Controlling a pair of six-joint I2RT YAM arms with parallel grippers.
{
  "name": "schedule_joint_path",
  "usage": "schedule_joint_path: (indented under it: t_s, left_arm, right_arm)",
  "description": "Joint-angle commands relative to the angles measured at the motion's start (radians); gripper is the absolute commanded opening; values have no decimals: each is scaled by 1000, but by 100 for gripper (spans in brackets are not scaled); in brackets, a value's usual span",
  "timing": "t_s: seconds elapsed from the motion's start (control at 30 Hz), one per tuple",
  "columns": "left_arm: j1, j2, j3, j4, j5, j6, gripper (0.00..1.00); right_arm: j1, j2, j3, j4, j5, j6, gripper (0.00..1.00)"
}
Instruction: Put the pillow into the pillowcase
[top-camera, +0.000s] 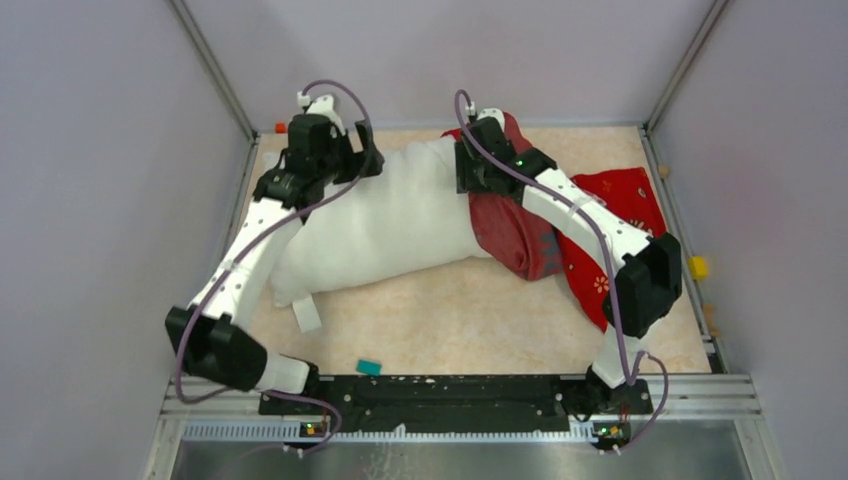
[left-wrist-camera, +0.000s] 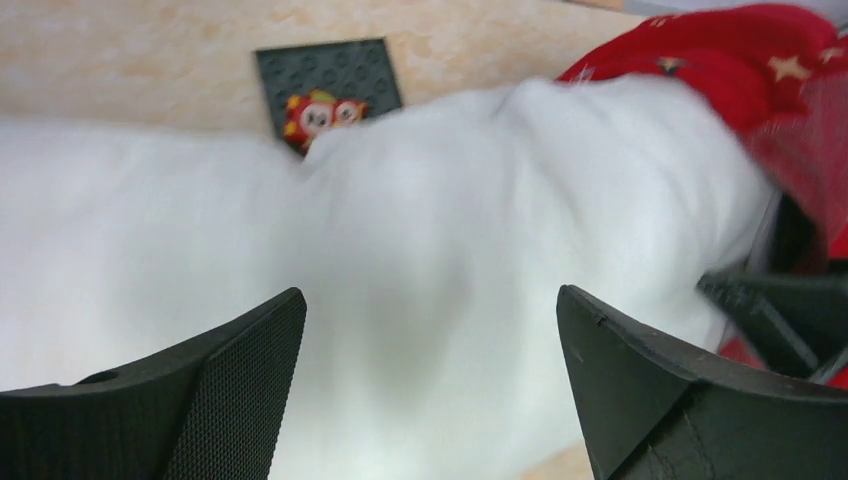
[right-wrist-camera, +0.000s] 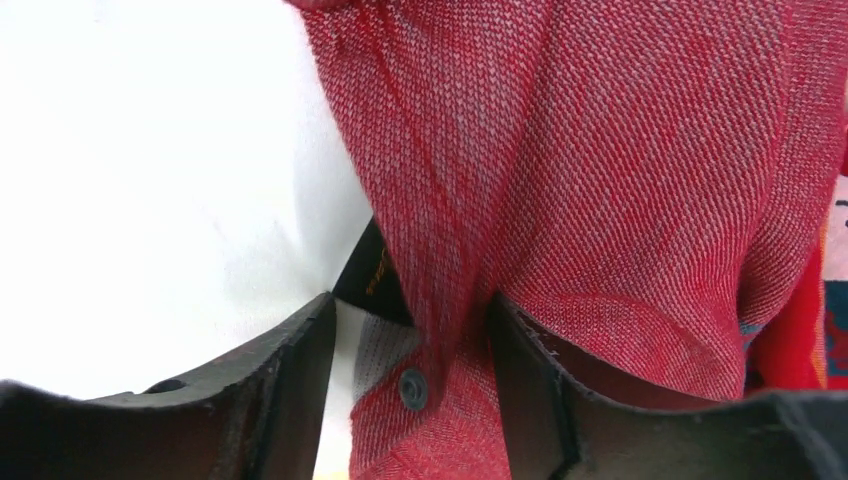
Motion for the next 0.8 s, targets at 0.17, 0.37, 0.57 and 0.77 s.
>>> schedule_joint_path:
  t_s: [0.17,0.37,0.57,0.77]
  left_arm:
    - [-12,-187,-406,65,-23,-57,99]
    - [-55,-15,-389,116,-3,-108,92]
    - [-60,10,-421,133,-58,-103,38]
    - [-60,-4,-444,126,-53,-88,0]
  right_arm:
    - [39,53,141,-44,40,10,53]
    - [78,99,159,-110,76,5,69]
    - [82,14,6,-73,205,6,70]
    - [77,101,142,-110,255,-35,28]
